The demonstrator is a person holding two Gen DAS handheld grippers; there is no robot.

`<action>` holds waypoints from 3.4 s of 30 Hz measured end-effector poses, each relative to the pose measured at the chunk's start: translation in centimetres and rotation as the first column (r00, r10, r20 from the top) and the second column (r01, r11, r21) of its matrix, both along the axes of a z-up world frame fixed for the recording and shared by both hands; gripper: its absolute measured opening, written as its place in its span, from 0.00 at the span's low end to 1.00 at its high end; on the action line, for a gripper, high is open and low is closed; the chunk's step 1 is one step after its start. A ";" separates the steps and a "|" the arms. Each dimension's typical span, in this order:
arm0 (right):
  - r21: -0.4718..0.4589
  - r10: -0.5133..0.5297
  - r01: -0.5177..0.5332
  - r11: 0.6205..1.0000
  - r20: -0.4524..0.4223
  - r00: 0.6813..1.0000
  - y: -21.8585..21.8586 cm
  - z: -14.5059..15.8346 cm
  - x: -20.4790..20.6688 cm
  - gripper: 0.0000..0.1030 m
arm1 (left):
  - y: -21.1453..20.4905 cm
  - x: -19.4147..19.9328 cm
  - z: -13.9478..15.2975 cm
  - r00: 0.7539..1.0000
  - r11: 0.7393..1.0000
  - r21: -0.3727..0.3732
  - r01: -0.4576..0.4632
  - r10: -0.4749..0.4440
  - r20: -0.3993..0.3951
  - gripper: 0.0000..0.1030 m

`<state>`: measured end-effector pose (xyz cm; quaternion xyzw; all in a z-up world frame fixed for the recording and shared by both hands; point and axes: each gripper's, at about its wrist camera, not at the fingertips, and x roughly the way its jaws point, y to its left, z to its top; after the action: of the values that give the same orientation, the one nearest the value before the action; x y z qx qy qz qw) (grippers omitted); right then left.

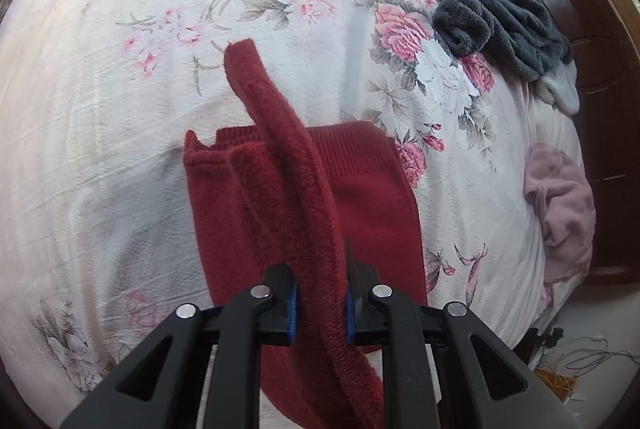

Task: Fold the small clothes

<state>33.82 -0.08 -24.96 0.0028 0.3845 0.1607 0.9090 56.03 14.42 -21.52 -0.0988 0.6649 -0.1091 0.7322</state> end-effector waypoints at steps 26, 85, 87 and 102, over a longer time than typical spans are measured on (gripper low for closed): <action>0.178 -0.114 0.141 0.974 -0.153 0.982 -9.2 -7.3 1.6 0.09 | -10.3 1.0 -8.5 0.994 0.985 0.141 0.101 -0.093 -0.059 0.19; 0.413 0.131 0.079 0.907 -0.455 0.881 -17.7 -15.2 17.8 0.14 | -0.9 -15.5 -16.4 0.998 0.788 -0.615 0.005 -0.046 -0.051 0.68; 0.390 0.107 0.095 0.916 -0.464 0.879 -18.0 -16.2 17.6 0.18 | -1.0 -15.4 -17.0 0.996 0.788 -0.616 -0.009 -0.051 -0.080 0.67; 0.286 0.054 0.057 0.956 -0.367 0.929 -15.9 -13.7 20.6 0.07 | 3.6 -4.5 -14.6 0.996 0.823 -0.562 -0.075 0.093 0.003 0.70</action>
<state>54.38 -16.02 -38.63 0.1676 0.5212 0.2114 0.8097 51.53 17.98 -36.16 -0.3371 0.5873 -0.2689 0.6849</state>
